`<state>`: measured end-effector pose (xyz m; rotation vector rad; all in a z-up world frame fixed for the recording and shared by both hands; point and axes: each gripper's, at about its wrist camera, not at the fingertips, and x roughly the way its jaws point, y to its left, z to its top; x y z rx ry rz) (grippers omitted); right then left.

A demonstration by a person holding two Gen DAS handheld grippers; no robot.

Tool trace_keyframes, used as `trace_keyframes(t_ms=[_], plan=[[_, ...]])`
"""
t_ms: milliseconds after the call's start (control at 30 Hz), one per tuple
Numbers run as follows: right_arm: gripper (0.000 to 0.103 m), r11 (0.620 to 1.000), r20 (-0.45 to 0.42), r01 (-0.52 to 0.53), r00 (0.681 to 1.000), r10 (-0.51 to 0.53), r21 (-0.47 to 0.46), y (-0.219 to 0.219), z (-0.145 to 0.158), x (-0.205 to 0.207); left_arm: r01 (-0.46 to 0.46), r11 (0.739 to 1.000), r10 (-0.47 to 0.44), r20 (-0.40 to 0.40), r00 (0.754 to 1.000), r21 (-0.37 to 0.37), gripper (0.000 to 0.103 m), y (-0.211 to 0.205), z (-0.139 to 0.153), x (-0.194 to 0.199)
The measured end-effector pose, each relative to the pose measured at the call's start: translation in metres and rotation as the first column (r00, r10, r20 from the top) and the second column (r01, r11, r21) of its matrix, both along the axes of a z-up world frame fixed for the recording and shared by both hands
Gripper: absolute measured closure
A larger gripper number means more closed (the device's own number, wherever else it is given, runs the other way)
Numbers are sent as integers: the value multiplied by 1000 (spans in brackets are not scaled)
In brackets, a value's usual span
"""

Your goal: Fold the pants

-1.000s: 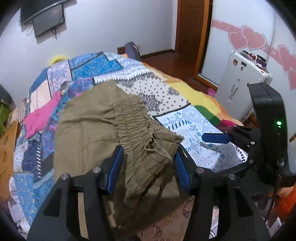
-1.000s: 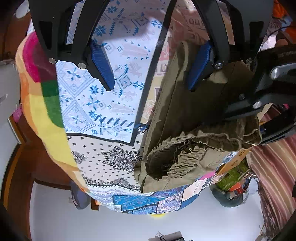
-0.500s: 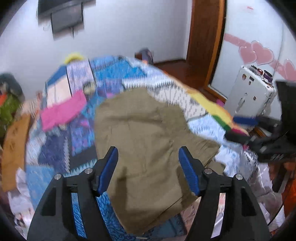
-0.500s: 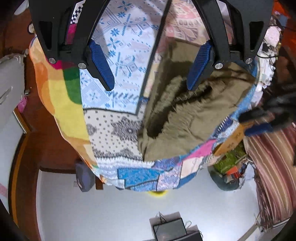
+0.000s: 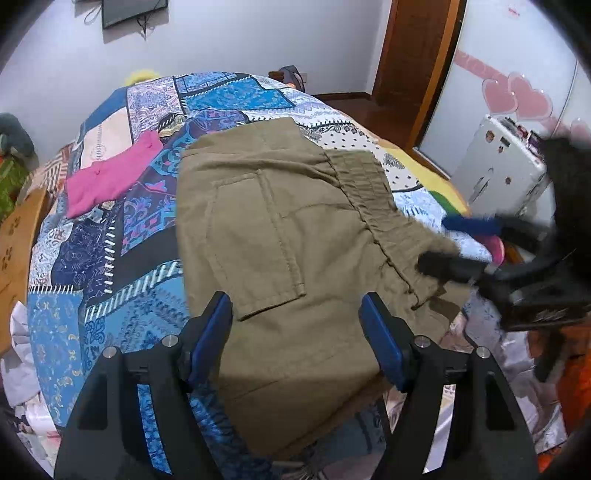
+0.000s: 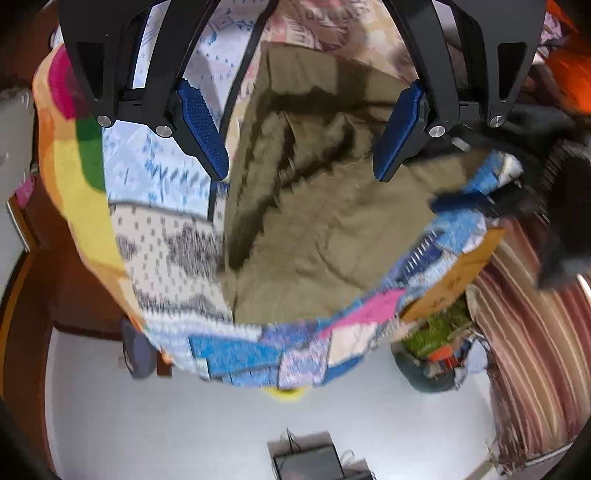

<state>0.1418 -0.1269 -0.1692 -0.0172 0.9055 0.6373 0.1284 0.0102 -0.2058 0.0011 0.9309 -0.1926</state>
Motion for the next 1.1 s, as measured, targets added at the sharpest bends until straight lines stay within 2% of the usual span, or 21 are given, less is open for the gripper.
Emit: trace_keyframes(t_ms=[133,333,567,700,800,867,900,933,967,1000,1067,1100], plan=[[25,998,-62,9,998,-6,61,-18,-13,0,-47,999,47,33,998,4,29,20,16,5],[25,998,-47,-1,999,4,66,-24,-14,-2,-126,991,124,46,991,38,28,53,23,50],[25,998,-34,-31,999,34,63,-25,-13,-1,-129,991,127,-43,991,-42,28,80,7,132],[25,996,-38,-44,998,47,77,-25,-14,0,-120,989,107,-139,985,-88,28,85,-17,175],[25,995,-47,-46,998,51,89,-26,-15,2,-145,979,113,-212,971,-142,28,89,-37,198],[25,994,-58,-45,997,51,98,-28,-16,5,-158,972,118,-219,969,-175,28,92,-42,206],[25,994,-61,-43,997,50,101,-28,-17,6,-159,971,121,-206,971,-180,31,92,-41,208],[25,994,-60,-41,997,47,99,-28,-17,7,-152,972,117,-189,975,-181,55,91,-39,210],[25,994,-60,-39,997,45,99,-29,-17,8,-149,975,119,-178,977,-167,86,90,-39,212],[25,994,-61,-39,997,45,99,-30,-17,11,-159,977,134,-174,976,-140,89,90,-41,213],[25,995,-64,-37,997,43,95,-32,-18,15,-172,973,149,-148,978,-155,93,94,-41,210],[25,995,-64,-36,997,42,93,-34,-18,18,-185,973,167,-133,977,-138,93,96,-41,206]])
